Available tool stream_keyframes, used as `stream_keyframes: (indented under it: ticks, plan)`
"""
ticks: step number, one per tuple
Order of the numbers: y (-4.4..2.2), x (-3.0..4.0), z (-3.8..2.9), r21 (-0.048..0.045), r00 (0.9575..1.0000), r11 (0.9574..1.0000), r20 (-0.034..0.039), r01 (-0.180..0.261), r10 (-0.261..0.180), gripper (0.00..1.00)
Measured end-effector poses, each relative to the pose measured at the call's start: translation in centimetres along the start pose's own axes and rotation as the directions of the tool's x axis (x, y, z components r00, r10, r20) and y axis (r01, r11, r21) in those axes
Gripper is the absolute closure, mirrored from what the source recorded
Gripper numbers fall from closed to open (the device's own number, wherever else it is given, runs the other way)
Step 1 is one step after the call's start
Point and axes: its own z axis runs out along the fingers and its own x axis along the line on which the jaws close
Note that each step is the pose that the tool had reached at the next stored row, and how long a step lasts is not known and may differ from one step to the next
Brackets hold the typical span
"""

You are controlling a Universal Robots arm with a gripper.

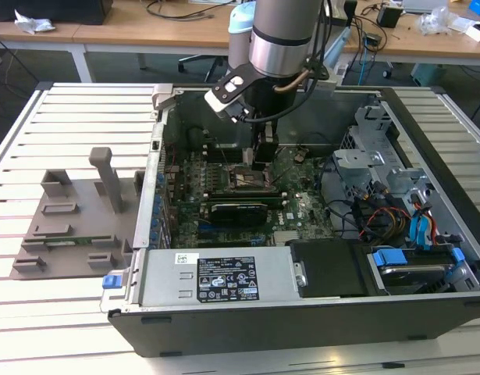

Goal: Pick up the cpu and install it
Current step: 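Place the cpu into insertion slot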

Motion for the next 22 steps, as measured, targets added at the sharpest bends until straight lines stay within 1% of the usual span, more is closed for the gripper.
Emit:
stream_keyframes:
  ticks: [9,22]
  plan:
    - [0.04,-0.01,0.84,0.0003,1.0,1.0,0.0001,0.0,0.0,0.45]
    - [0.06,-0.01,1.31,0.0003,1.0,1.0,0.0002,0.0,0.0,0.45]
